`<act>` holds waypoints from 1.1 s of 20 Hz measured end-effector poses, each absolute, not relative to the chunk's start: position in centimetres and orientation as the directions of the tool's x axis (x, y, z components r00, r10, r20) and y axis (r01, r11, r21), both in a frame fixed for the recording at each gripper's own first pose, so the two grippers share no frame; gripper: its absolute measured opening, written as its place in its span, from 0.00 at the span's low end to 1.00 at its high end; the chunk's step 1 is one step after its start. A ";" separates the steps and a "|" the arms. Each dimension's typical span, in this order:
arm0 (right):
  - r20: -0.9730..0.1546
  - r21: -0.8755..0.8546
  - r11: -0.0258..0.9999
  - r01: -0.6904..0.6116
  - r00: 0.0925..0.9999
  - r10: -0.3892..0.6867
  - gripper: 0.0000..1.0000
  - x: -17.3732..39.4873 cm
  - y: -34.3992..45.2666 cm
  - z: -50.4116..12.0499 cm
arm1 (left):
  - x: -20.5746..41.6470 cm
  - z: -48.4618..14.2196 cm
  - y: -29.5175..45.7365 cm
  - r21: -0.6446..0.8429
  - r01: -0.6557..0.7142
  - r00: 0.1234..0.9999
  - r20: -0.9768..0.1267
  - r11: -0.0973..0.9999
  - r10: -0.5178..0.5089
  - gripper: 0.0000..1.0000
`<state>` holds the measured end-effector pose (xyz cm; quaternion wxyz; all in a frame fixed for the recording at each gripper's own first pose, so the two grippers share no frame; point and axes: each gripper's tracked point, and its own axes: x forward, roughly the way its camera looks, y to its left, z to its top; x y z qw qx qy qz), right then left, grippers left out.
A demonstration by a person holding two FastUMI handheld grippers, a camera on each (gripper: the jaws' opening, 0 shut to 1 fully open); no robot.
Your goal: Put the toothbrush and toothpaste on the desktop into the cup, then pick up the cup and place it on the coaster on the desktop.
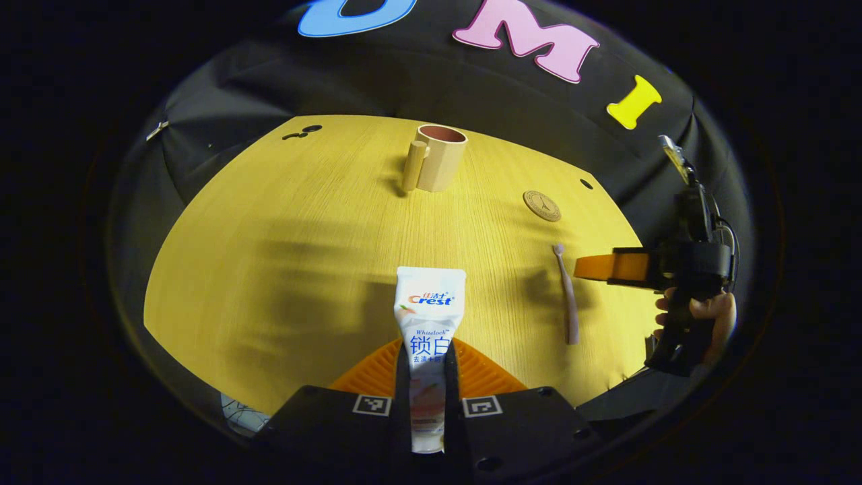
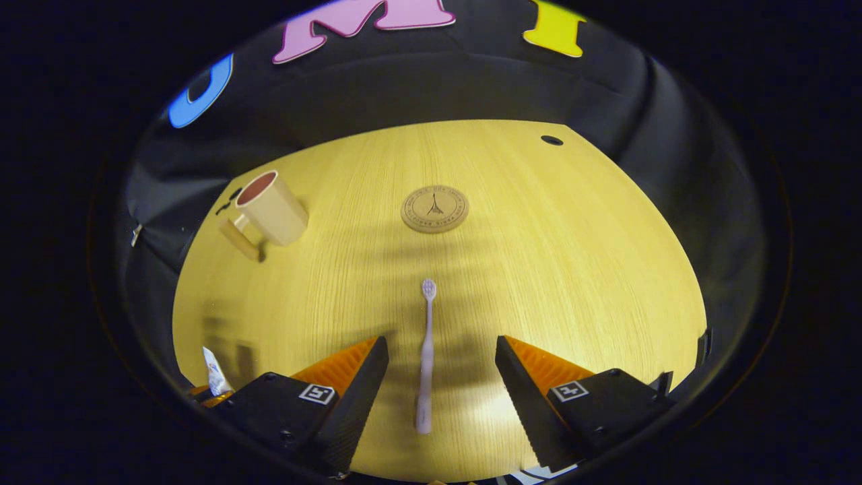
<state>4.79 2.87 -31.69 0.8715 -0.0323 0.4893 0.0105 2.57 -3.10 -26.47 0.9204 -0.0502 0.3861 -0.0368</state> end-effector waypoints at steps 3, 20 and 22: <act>-0.868 -0.081 0.995 -0.063 0.496 -0.039 0.99 4.2 2.8 -33.1 | 1.7 -26.8 -3.1 -0.120 0.040 0.692 -0.713 0.992 -0.114 0.24; -0.916 -0.085 0.996 -0.040 0.397 -0.062 0.52 4.9 2.9 -35.6 | 0.8 -27.2 -2.0 -0.107 0.055 0.677 -0.727 0.993 -0.116 0.24; -0.919 -0.074 0.997 -0.020 0.390 -0.060 0.18 4.8 2.9 -35.4 | 1.1 -27.3 -2.1 -0.104 0.060 0.675 -0.728 0.993 -0.117 0.24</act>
